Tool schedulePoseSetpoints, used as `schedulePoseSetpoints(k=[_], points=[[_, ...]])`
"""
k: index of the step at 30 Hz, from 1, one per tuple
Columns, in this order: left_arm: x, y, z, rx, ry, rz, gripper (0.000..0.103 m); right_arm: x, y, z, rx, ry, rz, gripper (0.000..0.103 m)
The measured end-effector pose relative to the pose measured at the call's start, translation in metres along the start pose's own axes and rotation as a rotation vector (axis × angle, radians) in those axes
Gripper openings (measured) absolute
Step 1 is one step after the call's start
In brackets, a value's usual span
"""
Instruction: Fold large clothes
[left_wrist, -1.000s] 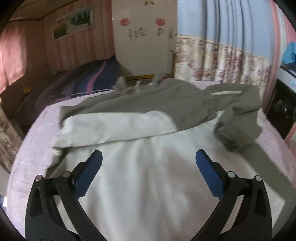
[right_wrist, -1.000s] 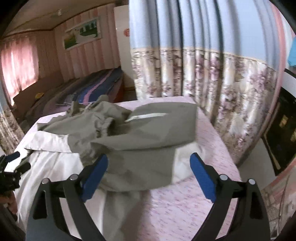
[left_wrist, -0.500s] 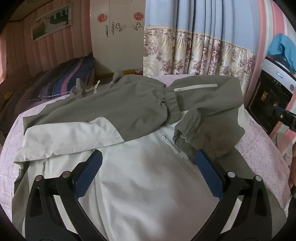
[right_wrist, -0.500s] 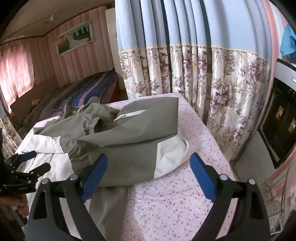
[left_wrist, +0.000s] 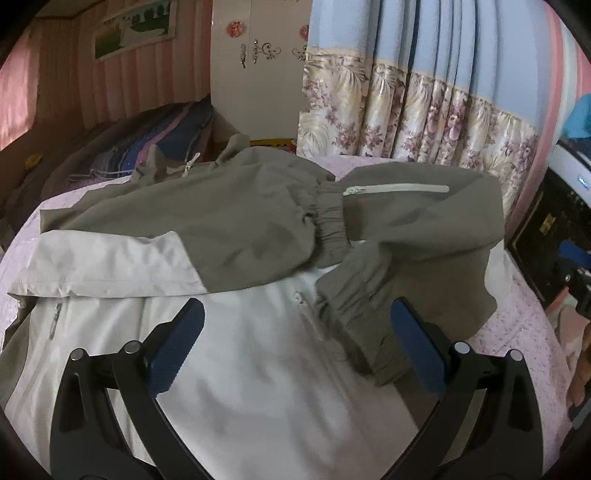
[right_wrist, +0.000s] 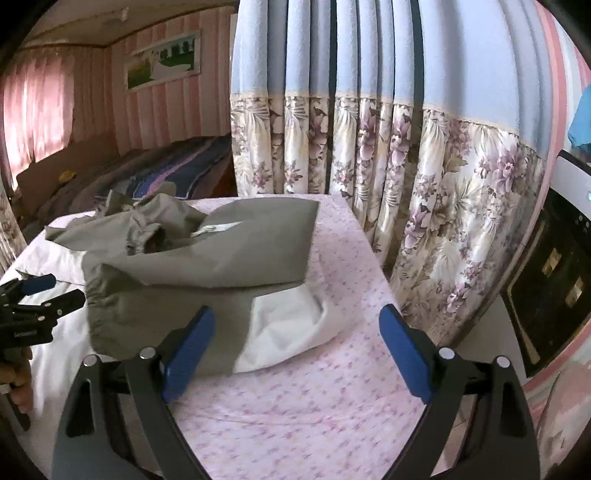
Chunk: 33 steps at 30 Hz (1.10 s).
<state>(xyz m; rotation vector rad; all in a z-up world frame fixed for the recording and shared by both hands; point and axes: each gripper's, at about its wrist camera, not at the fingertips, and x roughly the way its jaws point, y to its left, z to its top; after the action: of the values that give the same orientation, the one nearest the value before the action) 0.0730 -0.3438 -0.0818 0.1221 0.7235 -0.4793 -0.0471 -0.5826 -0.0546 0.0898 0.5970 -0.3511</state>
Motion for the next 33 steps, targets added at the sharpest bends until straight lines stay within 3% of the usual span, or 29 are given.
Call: schedulePoseSetpoints(k=[8, 9, 10, 11, 12, 13, 17, 21, 27, 33], points=[[0.043, -0.035, 0.006, 0.044, 0.054, -0.047, 0.098, 0.002, -0.015, 0.001, 0.042, 0.016, 0.011, 0.091], [0.048, -0.038, 0.007, 0.053, 0.066, -0.077, 0.077, 0.002, -0.015, 0.001, 0.042, 0.019, 0.009, 0.090], [0.052, -0.041, 0.007, 0.063, 0.079, -0.094, 0.048, 0.001, -0.015, 0.002, 0.043, 0.022, 0.006, 0.090], [0.053, -0.042, 0.007, 0.073, 0.084, -0.098, 0.038, 0.001, -0.014, 0.002, 0.043, 0.026, 0.004, 0.090], [0.053, -0.044, 0.008, 0.091, 0.083, -0.086, 0.018, 0.000, -0.014, 0.003, 0.042, 0.028, 0.004, 0.091], [0.050, -0.042, 0.010, 0.109, 0.075, -0.067, 0.010, -0.001, -0.012, 0.003, 0.040, 0.030, 0.001, 0.091], [0.030, -0.027, 0.024, 0.148, 0.021, -0.023, 0.008, -0.007, -0.002, 0.008, 0.023, 0.025, -0.001, 0.091], [0.002, 0.015, 0.043, 0.155, -0.036, 0.028, 0.007, -0.006, 0.020, 0.019, -0.015, 0.029, 0.005, 0.091], [-0.034, 0.126, 0.069, 0.094, -0.079, 0.150, 0.007, 0.004, 0.071, 0.038, -0.079, 0.024, 0.054, 0.091], [-0.036, 0.240, 0.079, 0.068, -0.031, 0.299, 0.008, 0.016, 0.124, 0.057, -0.135, 0.010, 0.083, 0.091]])
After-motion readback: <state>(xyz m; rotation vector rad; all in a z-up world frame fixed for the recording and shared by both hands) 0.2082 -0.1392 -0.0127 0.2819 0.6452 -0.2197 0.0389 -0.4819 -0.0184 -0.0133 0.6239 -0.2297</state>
